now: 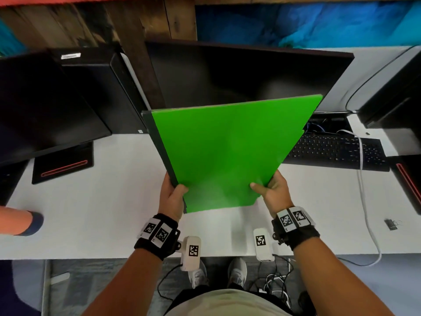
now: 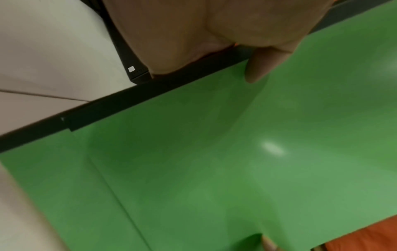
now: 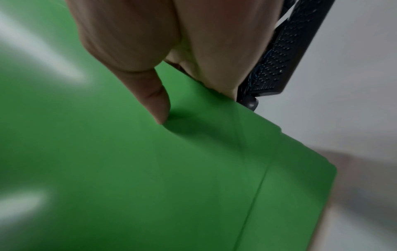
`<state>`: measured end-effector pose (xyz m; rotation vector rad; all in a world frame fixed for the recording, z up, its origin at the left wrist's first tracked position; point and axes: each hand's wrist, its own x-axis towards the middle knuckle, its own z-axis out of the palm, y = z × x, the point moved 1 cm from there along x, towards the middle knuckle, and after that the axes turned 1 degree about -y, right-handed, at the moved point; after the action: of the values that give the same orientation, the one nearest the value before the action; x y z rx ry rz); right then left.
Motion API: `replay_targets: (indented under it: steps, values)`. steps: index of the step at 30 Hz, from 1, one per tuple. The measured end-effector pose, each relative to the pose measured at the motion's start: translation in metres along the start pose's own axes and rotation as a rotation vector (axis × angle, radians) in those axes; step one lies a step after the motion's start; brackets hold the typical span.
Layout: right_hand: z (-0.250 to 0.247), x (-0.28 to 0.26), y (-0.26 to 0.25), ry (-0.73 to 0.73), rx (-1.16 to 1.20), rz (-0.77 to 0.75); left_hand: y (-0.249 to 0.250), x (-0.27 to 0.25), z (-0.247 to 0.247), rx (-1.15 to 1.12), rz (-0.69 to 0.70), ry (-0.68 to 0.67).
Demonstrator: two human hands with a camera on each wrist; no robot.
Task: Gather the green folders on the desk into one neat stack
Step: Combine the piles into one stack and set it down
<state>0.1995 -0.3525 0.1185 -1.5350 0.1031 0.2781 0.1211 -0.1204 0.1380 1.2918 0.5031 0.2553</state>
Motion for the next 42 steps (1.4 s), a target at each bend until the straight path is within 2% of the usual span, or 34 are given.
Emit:
replay_targets:
  steps: [5, 10, 15, 19, 26, 31, 34, 36, 38, 42]
  values:
    - [0.0, 0.0, 0.001, 0.003, -0.05, -0.019, -0.017, -0.002, -0.003, 0.162, -0.031, -0.005]
    - [0.003, -0.008, 0.0, 0.066, 0.027, -0.06, -0.02, -0.004, -0.006, 0.263, 0.019, -0.007]
    - [0.007, -0.018, 0.013, 0.157, -0.192, -0.088, -0.033, -0.007, -0.017, 0.513, 0.111, -0.007]
    - [0.011, -0.021, 0.02, 0.174, -0.295, -0.155, -0.047, -0.011, -0.024, 0.73, 0.084, -0.016]
    - [0.018, -0.019, 0.009, 0.206, -0.322, -0.182, -0.042, -0.008, -0.027, 0.786, 0.111, -0.048]
    - [0.051, -0.006, -0.002, 0.175, -0.368, -0.106, -0.014, 0.003, -0.049, 0.867, 0.091, -0.059]
    - [0.085, 0.006, 0.002, 0.111, -0.417, 0.001, -0.007, 0.021, -0.09, 0.943, 0.011, -0.089]
    - [0.111, 0.01, 0.009, 0.063, -0.496, 0.106, -0.004, 0.031, -0.122, 1.019, -0.044, -0.1]
    - [0.14, 0.014, 0.022, 0.008, -0.563, 0.277, 0.004, 0.035, -0.153, 1.056, -0.14, -0.088]
    - [0.187, 0.014, 0.035, -0.174, -0.662, 0.488, 0.01, 0.042, -0.196, 0.963, -0.252, -0.096]
